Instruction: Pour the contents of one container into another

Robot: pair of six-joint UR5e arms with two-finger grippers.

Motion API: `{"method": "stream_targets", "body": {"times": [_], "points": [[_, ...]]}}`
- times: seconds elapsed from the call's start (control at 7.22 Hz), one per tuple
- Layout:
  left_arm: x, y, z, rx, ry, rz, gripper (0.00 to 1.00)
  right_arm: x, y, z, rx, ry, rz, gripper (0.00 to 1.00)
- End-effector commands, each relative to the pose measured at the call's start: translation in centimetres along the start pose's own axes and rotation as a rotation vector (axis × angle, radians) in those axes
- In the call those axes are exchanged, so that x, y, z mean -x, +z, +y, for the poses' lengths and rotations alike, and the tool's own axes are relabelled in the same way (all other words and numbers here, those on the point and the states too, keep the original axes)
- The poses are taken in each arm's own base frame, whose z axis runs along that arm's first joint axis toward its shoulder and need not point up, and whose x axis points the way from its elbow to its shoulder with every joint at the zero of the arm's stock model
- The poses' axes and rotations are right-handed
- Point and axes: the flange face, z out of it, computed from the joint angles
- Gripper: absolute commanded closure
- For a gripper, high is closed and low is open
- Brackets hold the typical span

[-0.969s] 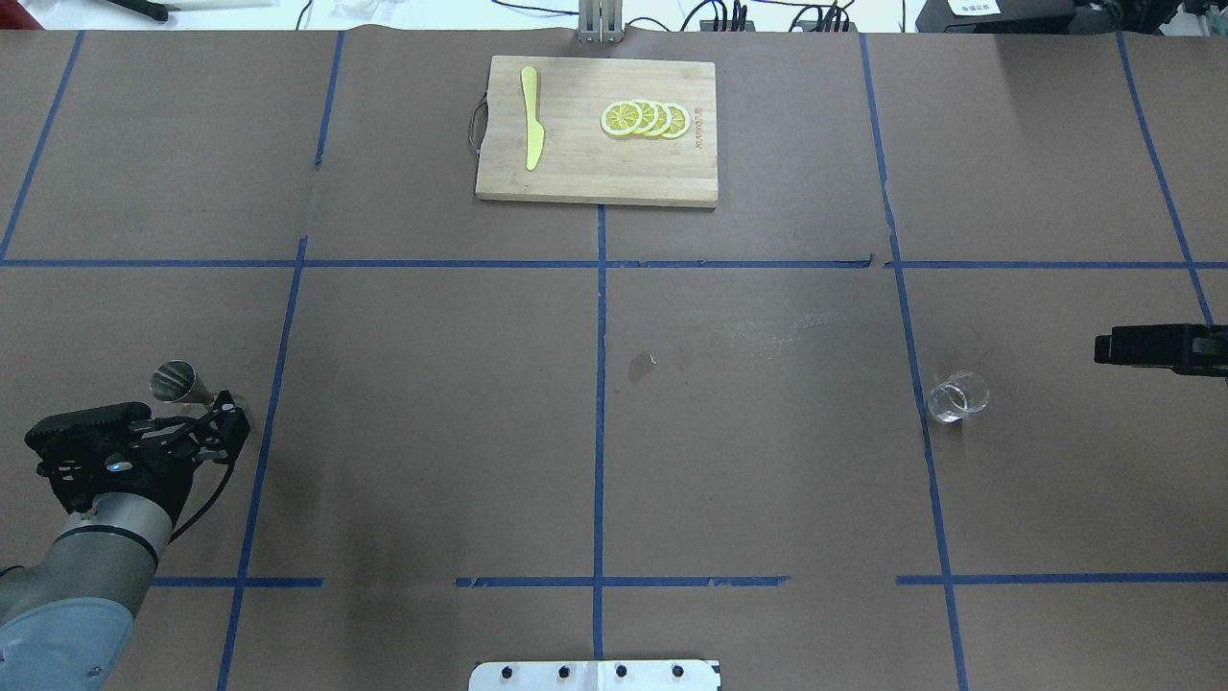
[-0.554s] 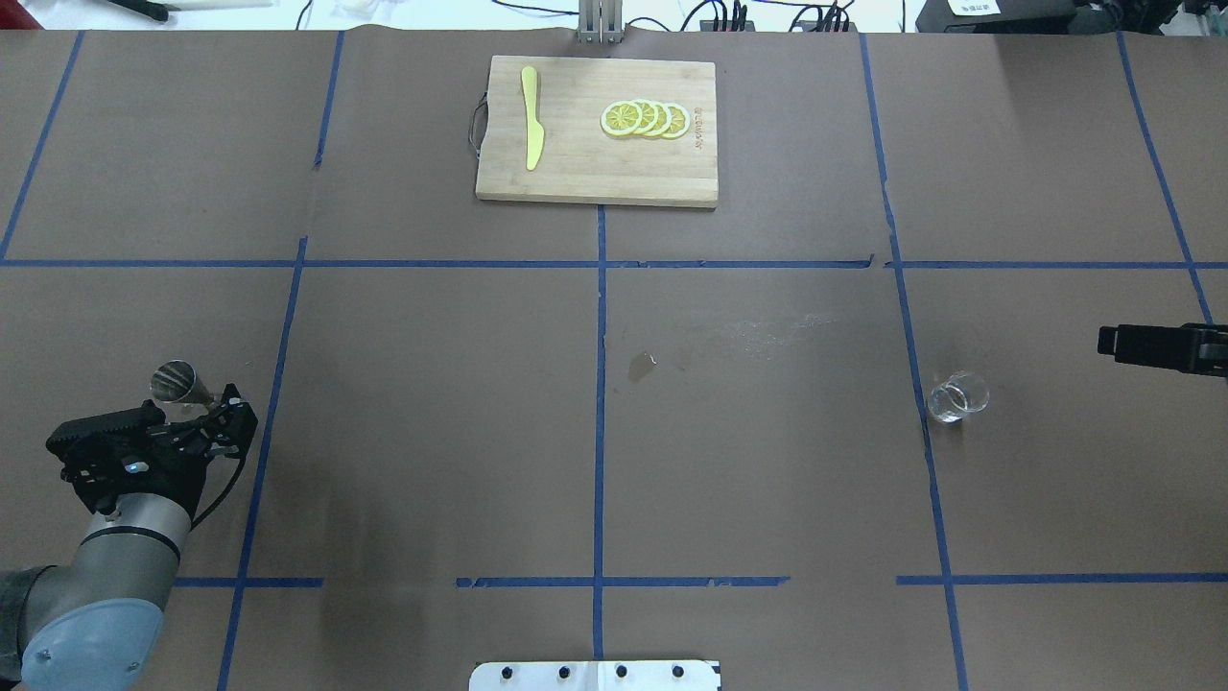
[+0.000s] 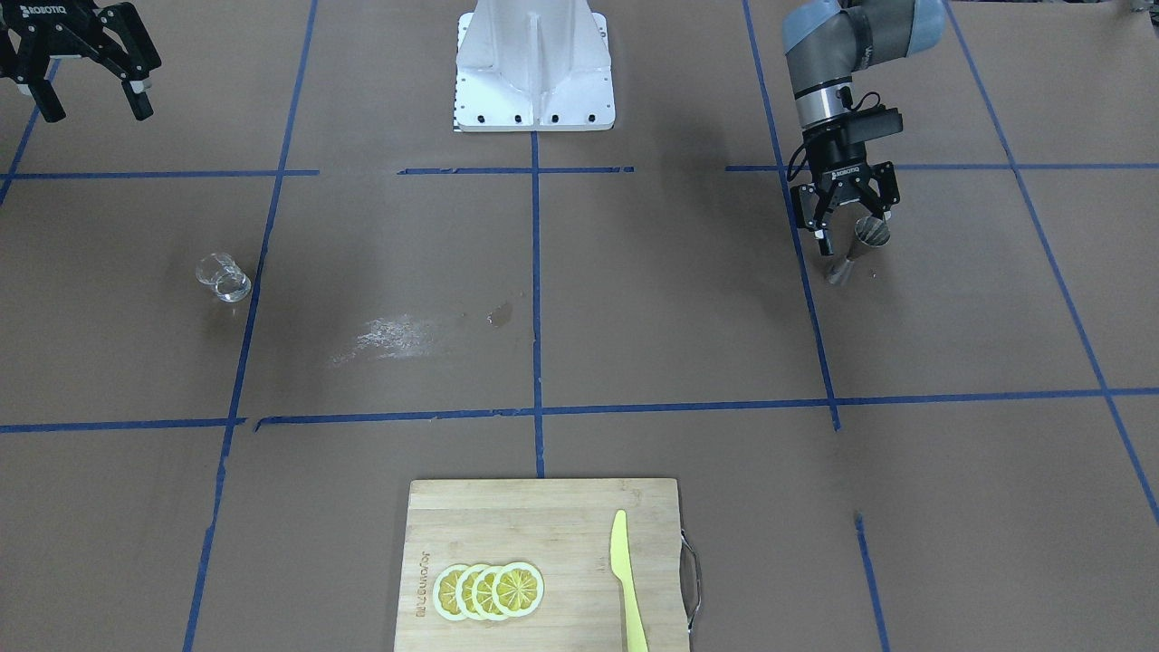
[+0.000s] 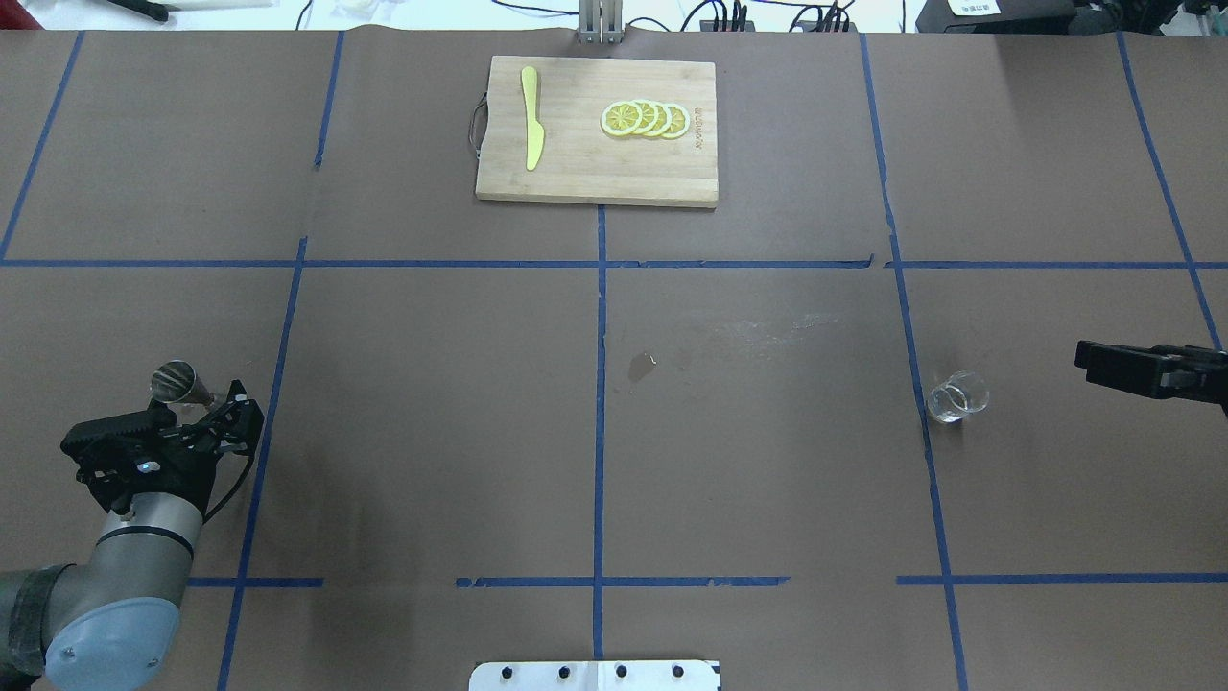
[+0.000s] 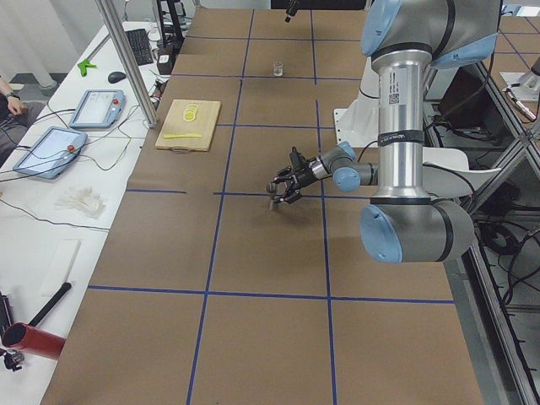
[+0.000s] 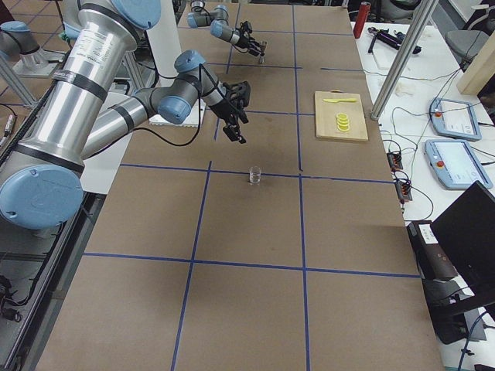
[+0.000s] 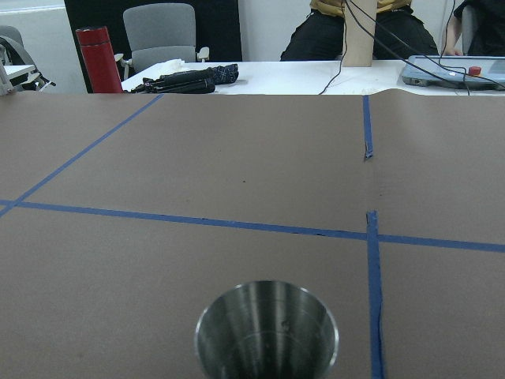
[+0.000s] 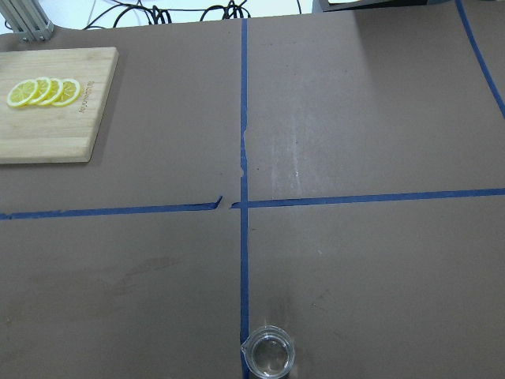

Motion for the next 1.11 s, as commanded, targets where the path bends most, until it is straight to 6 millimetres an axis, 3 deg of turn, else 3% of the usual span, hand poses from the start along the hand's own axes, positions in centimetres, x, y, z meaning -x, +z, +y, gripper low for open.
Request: {"method": "stream_targets", "body": {"times": [0.0,0.28,0.97], "points": [[-0.5,0.8,1.1,-0.01,0.01,-0.005,0.14,0.7,1.0,2.1,-0.023,-0.037,0.027,0.0],[-0.1,1.3,1.6,-0.014,0.022,-0.016,0.17,1.4,1.5,3.3,-0.023,-0.037,0.025,0.0],[0.4,2.0,1.9,-0.021,0.033,-0.029,0.32,1.4,1.9,3.7,-0.017,-0.044,0.03,0.0]]}}
